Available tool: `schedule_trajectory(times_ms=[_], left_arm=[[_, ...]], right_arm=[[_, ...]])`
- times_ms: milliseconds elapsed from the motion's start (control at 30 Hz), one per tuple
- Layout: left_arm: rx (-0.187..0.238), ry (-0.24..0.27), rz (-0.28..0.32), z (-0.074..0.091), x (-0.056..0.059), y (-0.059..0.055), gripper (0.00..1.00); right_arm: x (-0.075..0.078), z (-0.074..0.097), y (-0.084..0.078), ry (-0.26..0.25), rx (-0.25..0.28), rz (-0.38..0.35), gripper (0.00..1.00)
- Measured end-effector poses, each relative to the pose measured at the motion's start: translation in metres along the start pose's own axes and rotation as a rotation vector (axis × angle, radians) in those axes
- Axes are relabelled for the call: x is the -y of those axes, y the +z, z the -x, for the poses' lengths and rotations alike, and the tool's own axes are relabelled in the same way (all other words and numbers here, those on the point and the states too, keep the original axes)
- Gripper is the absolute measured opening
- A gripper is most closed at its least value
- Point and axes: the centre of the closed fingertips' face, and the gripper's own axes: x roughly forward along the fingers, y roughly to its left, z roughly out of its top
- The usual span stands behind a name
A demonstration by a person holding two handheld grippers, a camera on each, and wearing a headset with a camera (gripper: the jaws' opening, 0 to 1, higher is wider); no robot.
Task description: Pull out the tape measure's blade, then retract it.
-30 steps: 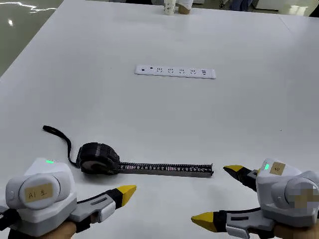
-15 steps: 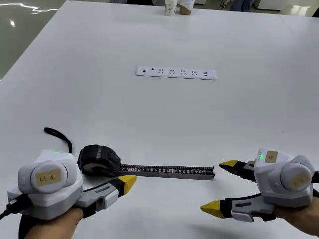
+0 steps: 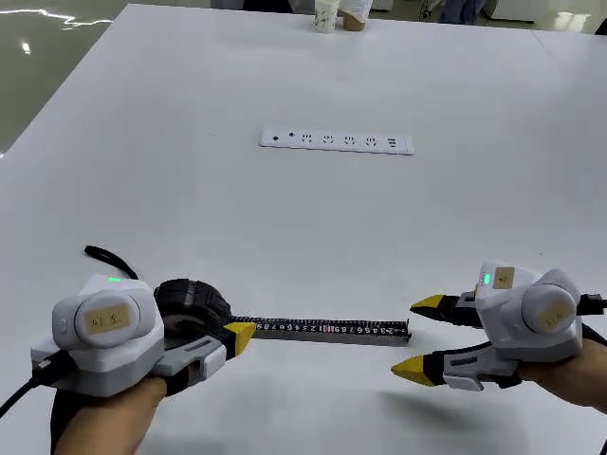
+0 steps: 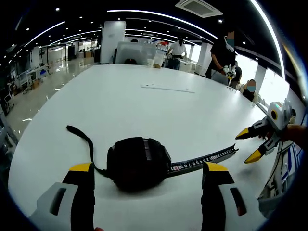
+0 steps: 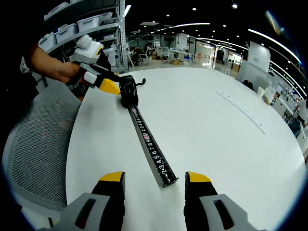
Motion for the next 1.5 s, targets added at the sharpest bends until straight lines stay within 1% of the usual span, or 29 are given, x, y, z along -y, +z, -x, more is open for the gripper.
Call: schedule_trajectory(times_ms=[133, 333, 467, 567, 633, 733, 867, 933, 1100, 1267, 1400, 1500], left_arm=[[0.001, 0.011, 0.004, -0.002, -0.002, 0.002, 0.86], [-0.002, 0.023, 0.018, -0.008, -0.006, 0.004, 0.82], [-0.005, 0.031, 0.031, -0.012, -0.009, 0.005, 0.8], [-0.011, 0.033, 0.031, -0.013, -0.01, 0.004, 0.78], [-0.016, 0.037, 0.031, -0.016, -0.011, 0.003, 0.77], [-0.02, 0.042, 0.034, -0.017, -0.012, 0.002, 0.76], [-0.027, 0.047, 0.038, -0.02, -0.013, -0.001, 0.74], [-0.031, 0.045, 0.044, -0.021, -0.013, -0.002, 0.73], [-0.034, 0.046, 0.055, -0.022, -0.013, -0.003, 0.71], [-0.038, 0.042, 0.06, -0.023, -0.01, -0.005, 0.69], [-0.04, 0.042, 0.056, -0.025, -0.009, -0.005, 0.68], [-0.043, 0.046, 0.051, -0.026, -0.008, -0.006, 0.67]], right_arm=[[0.006, -0.003, -0.001, 0.013, -0.014, 0.025, 0.44], [0.009, -0.006, -0.004, 0.037, -0.039, 0.056, 0.39], [0.011, -0.009, -0.009, 0.068, -0.064, 0.077, 0.35], [0.012, -0.011, -0.012, 0.086, -0.082, 0.097, 0.31], [0.012, -0.012, -0.014, 0.094, -0.088, 0.105, 0.3], [0.012, -0.015, -0.017, 0.113, -0.102, 0.12, 0.25], [0.013, -0.017, -0.019, 0.13, -0.117, 0.138, 0.21], [0.013, -0.018, -0.019, 0.136, -0.116, 0.138, 0.18], [0.014, -0.021, -0.021, 0.143, -0.121, 0.145, 0.17], [0.016, -0.021, -0.02, 0.136, -0.114, 0.155, 0.13], [0.017, -0.021, -0.021, 0.141, -0.112, 0.175, 0.13], [0.016, -0.021, -0.021, 0.142, -0.111, 0.176, 0.13]])
